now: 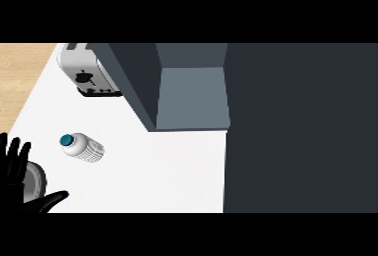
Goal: Pick up the bottled water, place it into the cabinet and close the cabinet
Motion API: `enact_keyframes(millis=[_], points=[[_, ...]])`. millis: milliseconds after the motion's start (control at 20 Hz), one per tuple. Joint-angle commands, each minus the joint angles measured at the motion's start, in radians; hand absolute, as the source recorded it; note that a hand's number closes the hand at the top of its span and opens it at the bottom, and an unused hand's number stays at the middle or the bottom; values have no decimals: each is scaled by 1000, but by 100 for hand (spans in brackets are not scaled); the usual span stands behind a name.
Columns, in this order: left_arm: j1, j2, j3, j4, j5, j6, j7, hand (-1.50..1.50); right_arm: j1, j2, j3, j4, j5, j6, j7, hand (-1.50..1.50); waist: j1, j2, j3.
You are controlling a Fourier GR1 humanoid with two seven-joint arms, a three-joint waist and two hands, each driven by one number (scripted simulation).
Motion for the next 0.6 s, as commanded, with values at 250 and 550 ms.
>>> enact_keyframes(millis=[250, 550], points=[[-124, 60, 41, 351, -32, -67, -148, -150, 167, 5, 9, -212, -65, 27, 12, -150, -1, 3, -1], [-216, 56, 70, 606, -54, -79, -306, -150, 228, -48, -78, -204, -121, 89, -75, -150, -8, 4, -1]])
